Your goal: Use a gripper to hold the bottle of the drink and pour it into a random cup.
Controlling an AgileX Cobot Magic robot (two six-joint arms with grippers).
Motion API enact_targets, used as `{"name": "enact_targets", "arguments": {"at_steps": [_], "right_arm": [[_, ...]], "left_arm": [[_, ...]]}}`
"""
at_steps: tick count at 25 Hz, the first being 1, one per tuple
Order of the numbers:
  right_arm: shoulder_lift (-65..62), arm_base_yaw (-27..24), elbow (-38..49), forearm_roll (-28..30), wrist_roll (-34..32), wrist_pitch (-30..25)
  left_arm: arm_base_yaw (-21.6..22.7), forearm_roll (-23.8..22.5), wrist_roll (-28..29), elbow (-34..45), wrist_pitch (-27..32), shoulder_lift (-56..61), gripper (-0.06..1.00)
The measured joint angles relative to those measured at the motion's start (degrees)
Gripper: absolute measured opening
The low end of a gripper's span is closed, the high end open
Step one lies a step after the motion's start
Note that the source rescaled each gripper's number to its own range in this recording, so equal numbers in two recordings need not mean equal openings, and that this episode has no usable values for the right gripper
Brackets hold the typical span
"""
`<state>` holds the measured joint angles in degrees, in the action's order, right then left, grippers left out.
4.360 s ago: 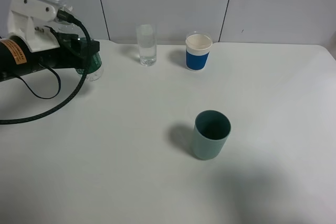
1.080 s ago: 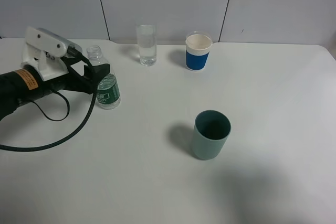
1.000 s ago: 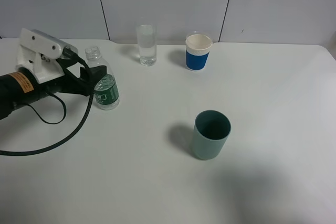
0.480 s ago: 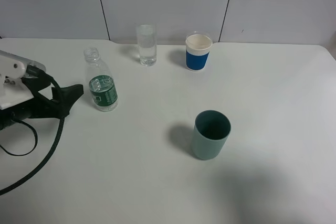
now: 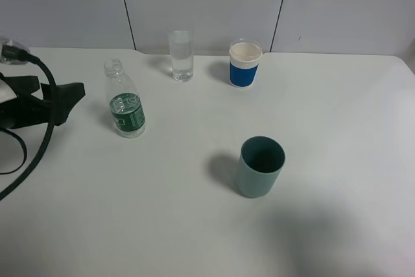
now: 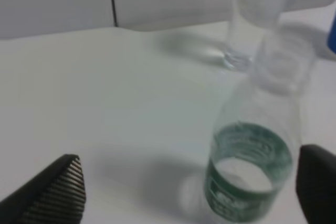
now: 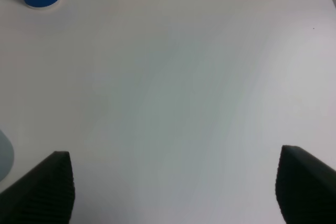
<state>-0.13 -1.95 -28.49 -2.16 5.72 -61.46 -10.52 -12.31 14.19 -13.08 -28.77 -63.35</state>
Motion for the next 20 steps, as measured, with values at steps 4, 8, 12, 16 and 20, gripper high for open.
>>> {"name": "enact_targets", "arguments": {"at_steps": [4,8,12,16,20], "right_arm": [[0.0,0.0,0.0,0.0,0.0,0.0],[0.0,0.0,0.0,0.0,0.0,0.0],[0.0,0.0,0.0,0.0,0.0,0.0],[0.0,0.0,0.0,0.0,0.0,0.0],[0.0,0.0,0.0,0.0,0.0,0.0]], "left_arm": [[0.0,0.21,0.0,-6.08,12.84,4.54,0.59],[0.0,0.28,0.0,-12.3,24.83,8.24,0.59],[0.0,0.58,0.0,-18.41,37.58,12.3,0.59],[0.0,0.85,0.0,-23.2,49.72,17.73,0.59],[0.0,0.85,-0.24,-26.28,60.03,24.27,0.59]]}}
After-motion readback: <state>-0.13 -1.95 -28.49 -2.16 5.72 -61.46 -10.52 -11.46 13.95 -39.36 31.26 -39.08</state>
